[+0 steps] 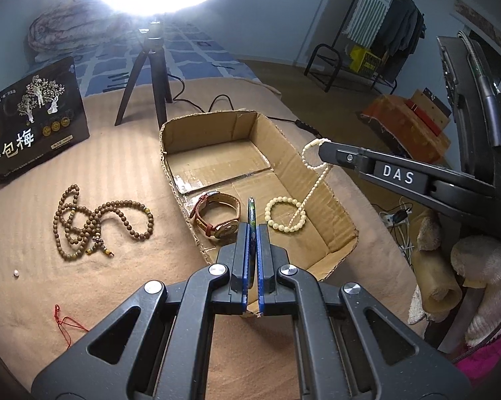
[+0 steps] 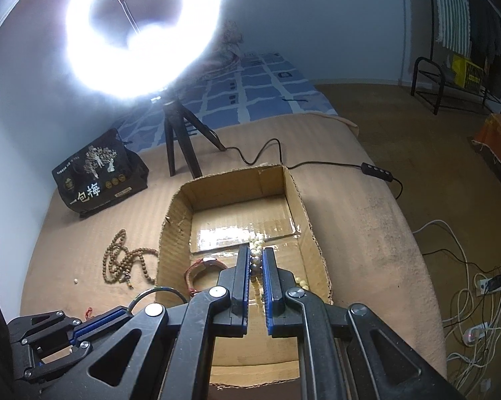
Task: Organize jewelry
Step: 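Carry the bangle and pearl necklace into the box while both tools open to release them, then withdraw both open tools from the box toward the green jade pendant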
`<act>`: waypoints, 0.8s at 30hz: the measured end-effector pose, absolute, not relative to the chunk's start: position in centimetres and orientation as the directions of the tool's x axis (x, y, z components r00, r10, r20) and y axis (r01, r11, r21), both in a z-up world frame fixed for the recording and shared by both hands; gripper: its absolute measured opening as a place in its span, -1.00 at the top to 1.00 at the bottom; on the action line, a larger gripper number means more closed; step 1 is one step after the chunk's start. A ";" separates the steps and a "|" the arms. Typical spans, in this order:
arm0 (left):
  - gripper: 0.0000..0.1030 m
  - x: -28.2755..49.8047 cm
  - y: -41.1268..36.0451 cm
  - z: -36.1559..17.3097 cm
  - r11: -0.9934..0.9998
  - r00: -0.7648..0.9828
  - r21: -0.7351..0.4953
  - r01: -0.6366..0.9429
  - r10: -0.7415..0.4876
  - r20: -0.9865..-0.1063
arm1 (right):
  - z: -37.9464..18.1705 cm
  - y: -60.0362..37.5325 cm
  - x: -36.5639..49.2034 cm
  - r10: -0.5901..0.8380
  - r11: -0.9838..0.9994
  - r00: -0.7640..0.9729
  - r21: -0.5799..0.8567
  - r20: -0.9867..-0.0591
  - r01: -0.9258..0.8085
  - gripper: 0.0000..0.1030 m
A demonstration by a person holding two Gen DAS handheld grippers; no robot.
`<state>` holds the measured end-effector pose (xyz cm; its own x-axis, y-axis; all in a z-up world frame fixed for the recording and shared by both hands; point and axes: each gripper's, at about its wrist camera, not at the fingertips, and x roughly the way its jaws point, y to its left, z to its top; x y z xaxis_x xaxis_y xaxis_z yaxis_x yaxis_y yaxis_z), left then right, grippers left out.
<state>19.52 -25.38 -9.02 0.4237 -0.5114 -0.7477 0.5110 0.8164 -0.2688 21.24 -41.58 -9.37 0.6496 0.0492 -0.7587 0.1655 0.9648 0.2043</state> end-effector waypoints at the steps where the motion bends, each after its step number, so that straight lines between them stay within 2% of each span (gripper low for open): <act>1: 0.98 19.5 -25.5 -9.1 0.816 0.422 -0.267 0.512 -0.510 -0.750 | -9.5 -41.7 21.3 0.050 0.964 0.646 0.205 -0.762 0.168 0.91; 11: 0.98 19.3 -26.3 -10.0 0.809 0.396 -0.264 0.525 -0.507 -0.766 | -10.7 -42.4 21.6 0.050 0.960 0.620 0.208 -0.783 0.185 0.90; 13: 0.98 19.2 -26.4 -10.0 0.812 0.403 -0.256 0.525 -0.502 -0.765 | -10.7 -42.4 21.6 0.047 0.960 0.619 0.206 -0.784 0.188 0.84; 14: 0.98 19.2 -26.4 -10.0 0.810 0.401 -0.257 0.528 -0.504 -0.765 | -10.8 -42.5 21.6 0.045 0.961 0.617 0.204 -0.785 0.189 0.76; 15: 0.97 19.3 -26.4 -10.0 0.809 0.398 -0.255 0.529 -0.502 -0.768 | -10.7 -42.5 21.6 0.037 0.961 0.617 0.198 -0.786 0.194 0.48; 16: 0.95 19.3 -26.5 -10.0 0.812 0.398 -0.251 0.528 -0.497 -0.771 | -10.7 -42.5 21.7 0.034 0.961 0.618 0.196 -0.785 0.195 0.31; 17: 0.89 19.4 -26.5 -10.1 0.813 0.397 -0.248 0.527 -0.494 -0.774 | -10.7 -42.4 21.7 0.030 0.961 0.618 0.192 -0.785 0.197 0.30; 18: 0.71 19.4 -26.4 -10.1 0.814 0.397 -0.249 0.525 -0.493 -0.774 | -10.7 -42.5 21.7 0.030 0.961 0.619 0.193 -0.785 0.197 0.26; 19: 0.45 19.3 -26.4 -10.1 0.816 0.400 -0.247 0.522 -0.490 -0.774 | -10.6 -42.5 21.7 0.028 0.961 0.620 0.192 -0.784 0.199 0.12; 21: 0.24 19.3 -26.1 -10.1 0.821 0.412 -0.243 0.516 -0.487 -0.770 | -10.5 -42.5 21.6 0.019 0.960 0.628 0.189 -0.778 0.206 -0.14; 22: 0.23 19.3 -26.1 -10.1 0.823 0.413 -0.241 0.515 -0.485 -0.771 | -10.5 -42.5 21.6 0.017 0.960 0.631 0.189 -0.776 0.207 -0.27; 24: 0.23 19.3 -26.0 -10.2 0.826 0.413 -0.235 0.513 -0.477 -0.775 | -10.4 -42.4 21.6 0.014 0.960 0.636 0.189 -0.771 0.207 -0.38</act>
